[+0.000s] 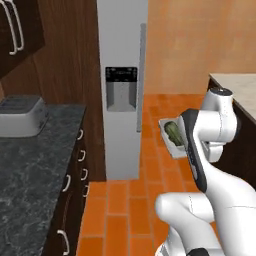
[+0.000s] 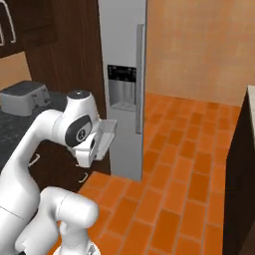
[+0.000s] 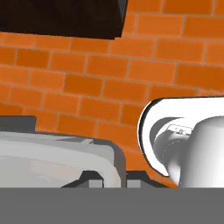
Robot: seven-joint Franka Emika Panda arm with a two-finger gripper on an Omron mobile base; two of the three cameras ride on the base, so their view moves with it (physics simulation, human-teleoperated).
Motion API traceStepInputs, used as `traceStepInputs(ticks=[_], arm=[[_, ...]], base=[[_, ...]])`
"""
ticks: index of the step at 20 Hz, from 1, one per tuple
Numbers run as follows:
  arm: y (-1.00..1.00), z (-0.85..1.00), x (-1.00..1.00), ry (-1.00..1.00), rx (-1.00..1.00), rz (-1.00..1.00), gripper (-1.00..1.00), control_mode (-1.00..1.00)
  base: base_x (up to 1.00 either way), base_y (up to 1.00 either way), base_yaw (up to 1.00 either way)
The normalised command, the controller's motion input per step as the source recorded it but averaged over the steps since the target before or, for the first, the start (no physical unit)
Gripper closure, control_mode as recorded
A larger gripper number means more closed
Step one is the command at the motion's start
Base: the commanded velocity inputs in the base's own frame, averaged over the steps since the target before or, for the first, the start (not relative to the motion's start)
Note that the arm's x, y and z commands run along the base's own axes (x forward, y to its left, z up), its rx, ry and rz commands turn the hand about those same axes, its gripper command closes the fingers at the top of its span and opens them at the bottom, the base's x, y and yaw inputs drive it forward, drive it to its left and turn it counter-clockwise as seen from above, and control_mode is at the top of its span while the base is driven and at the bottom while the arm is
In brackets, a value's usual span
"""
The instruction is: Take the meat container that has the chicken drumstick and place it on the second highest rack of the freezer. Then take the vegetable container that has the lime and cucumber and place it on the highest rack of the freezer.
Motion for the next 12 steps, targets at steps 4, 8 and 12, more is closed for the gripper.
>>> traceStepInputs(ticks=[4,8,12], arm=[[0.00,0.00,0.00,0.00,0.00,0.00,1.00,1.00],[0.00,0.00,0.00,0.00,0.00,0.00,1.00,1.00],[0.00,0.00,0.00,0.00,0.00,0.00,1.00,1.00]], base=[[0.89,-0.72,-0.16],[1.00,-0.70,-0.13],[1.00,-0.64,-0.12]])
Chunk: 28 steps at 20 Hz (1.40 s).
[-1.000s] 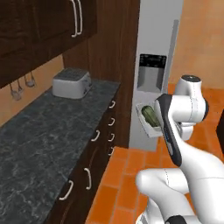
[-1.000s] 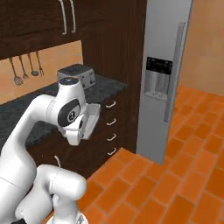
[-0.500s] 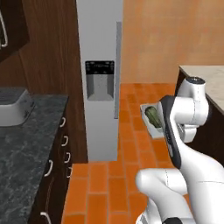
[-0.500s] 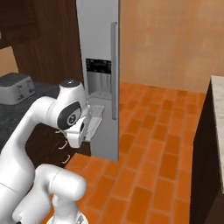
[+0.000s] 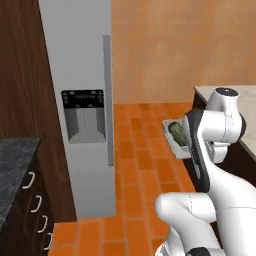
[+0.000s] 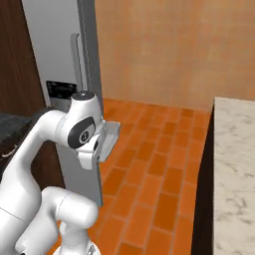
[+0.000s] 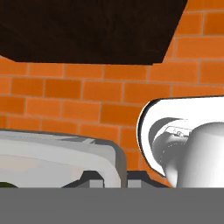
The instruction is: Take the meat container that has the chicken drumstick and place it on the second highest rack of the freezer. Then take the vegetable container that has the lime and cucumber and place it on the highest rack of the freezer.
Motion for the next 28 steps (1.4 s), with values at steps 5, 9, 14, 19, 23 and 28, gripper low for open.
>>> traceStepInputs(ticks=[5,9,14,19,23,28], arm=[[0.00,0.00,0.00,0.00,0.00,0.00,1.00,1.00],[0.00,0.00,0.00,0.00,0.00,0.00,1.00,1.00],[0.00,0.00,0.00,0.00,0.00,0.00,1.00,1.00],[0.00,0.00,0.00,0.00,0.00,0.00,1.00,1.00],[0.00,0.00,0.00,0.00,0.00,0.00,1.00,1.00],[0.00,0.00,0.00,0.00,0.00,0.00,1.00,1.00]], base=[[0.99,-0.49,-0.15],[1.00,-0.41,-0.16],[1.00,-0.20,-0.10],[1.00,-0.05,-0.05],[1.00,-0.02,-0.01],[1.00,-0.10,0.00]])
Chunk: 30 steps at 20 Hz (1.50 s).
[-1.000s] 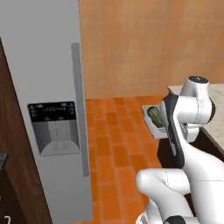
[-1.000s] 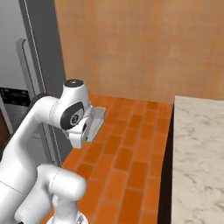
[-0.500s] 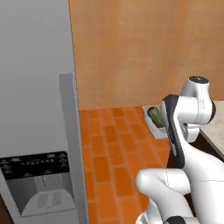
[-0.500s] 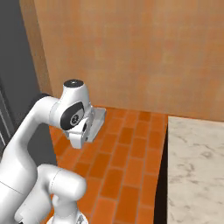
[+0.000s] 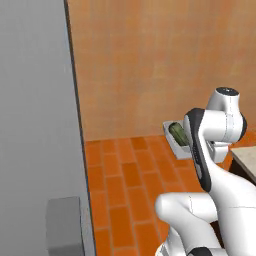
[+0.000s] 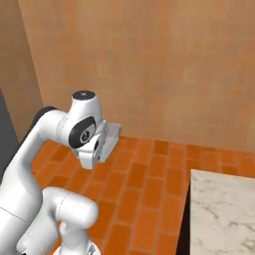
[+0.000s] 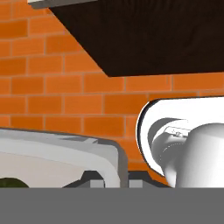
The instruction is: Take the meat container that has the chicken drumstick and place it on the second highest rack of the freezer. Then take the vegetable container that has the lime and cucumber and place it on the highest rack of the freezer.
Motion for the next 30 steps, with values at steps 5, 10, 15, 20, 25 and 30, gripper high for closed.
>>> traceStepInputs(ticks=[5,10,15,20,25,30], arm=[[0.00,0.00,0.00,0.00,0.00,0.00,1.00,1.00],[0.00,0.00,0.00,0.00,0.00,0.00,1.00,1.00],[0.00,0.00,0.00,0.00,0.00,0.00,1.00,1.00],[0.00,0.00,0.00,0.00,0.00,0.00,1.00,1.00],[0.00,0.00,0.00,0.00,0.00,0.00,1.00,1.00],[0.00,0.00,0.00,0.00,0.00,0.00,1.00,1.00]], base=[[1.00,-0.11,0.06],[0.43,-0.17,0.64],[0.01,-0.12,0.97],[-0.01,-0.15,0.97],[-0.17,-0.41,0.76],[-0.01,-0.35,0.64]])
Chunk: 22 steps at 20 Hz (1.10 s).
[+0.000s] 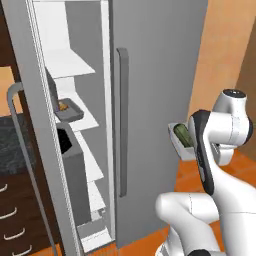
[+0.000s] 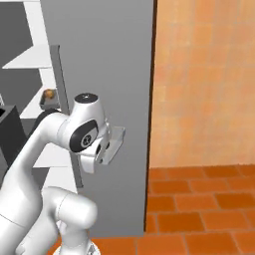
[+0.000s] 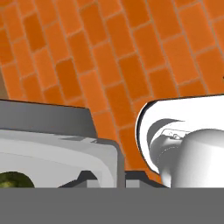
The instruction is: Take the meat container that has the chicken drumstick and place it on the second highest rack of the freezer. Then take the vegetable container that has the lime and cucumber and place it on the highest rack of the freezer.
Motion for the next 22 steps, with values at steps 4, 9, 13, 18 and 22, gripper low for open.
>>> traceStepInputs(ticks=[4,9,13,18,22], arm=[[0.00,0.00,0.00,0.00,0.00,0.00,1.00,1.00],[0.00,0.00,0.00,0.00,0.00,0.00,1.00,1.00],[0.00,0.00,0.00,0.00,0.00,0.00,1.00,1.00],[0.00,0.00,0.00,0.00,0.00,0.00,1.00,1.00],[0.00,0.00,0.00,0.00,0.00,0.00,1.00,1.00]], base=[[0.00,-0.06,0.65],[0.00,0.00,0.63],[0.00,0.00,0.56],[0.02,-0.03,0.41],[0.22,-0.36,0.17]])
